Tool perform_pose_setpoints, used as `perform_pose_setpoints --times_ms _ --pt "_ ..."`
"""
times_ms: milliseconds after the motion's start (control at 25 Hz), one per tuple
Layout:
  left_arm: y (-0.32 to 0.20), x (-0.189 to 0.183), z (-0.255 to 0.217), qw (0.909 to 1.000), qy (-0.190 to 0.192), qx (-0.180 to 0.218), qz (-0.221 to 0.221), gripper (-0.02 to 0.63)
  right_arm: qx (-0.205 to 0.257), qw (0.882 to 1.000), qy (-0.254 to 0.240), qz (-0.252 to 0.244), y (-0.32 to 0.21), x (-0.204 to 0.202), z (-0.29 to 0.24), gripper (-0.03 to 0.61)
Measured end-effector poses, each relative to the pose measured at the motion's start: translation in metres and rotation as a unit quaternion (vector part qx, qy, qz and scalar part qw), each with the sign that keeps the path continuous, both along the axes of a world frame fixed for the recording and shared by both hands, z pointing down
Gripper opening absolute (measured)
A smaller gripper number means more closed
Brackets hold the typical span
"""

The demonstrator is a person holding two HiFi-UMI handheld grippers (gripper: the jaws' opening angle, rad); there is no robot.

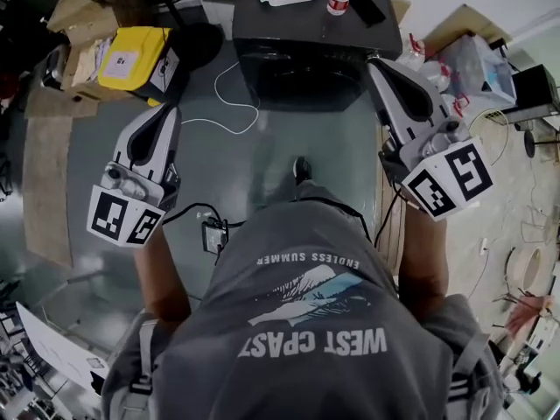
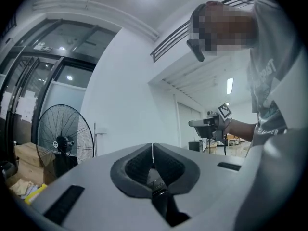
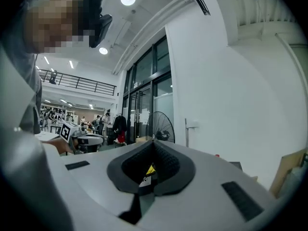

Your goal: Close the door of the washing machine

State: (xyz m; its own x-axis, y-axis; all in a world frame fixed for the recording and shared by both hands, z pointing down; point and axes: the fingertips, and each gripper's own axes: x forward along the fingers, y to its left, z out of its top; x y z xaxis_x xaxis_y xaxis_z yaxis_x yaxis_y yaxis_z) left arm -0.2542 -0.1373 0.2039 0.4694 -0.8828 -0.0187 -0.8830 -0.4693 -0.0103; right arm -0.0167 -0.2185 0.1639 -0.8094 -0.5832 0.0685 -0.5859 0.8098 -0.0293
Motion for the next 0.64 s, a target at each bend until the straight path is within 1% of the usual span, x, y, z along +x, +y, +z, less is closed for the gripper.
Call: perform_pose_setpoints --times_ms 240,640 --pt "0.008 0.008 -0.001 0.9999 -0.005 0.002 0.009 0.023 0.002 1.0 -0.002 0.017 0.013 0.017 -0.002 0.026" --pt "0.011 0.018 -0.001 0.9999 -0.009 0.0 0.014 0.023 -0.003 1.0 -0.001 0.025 0.018 0.03 0.002 0.026"
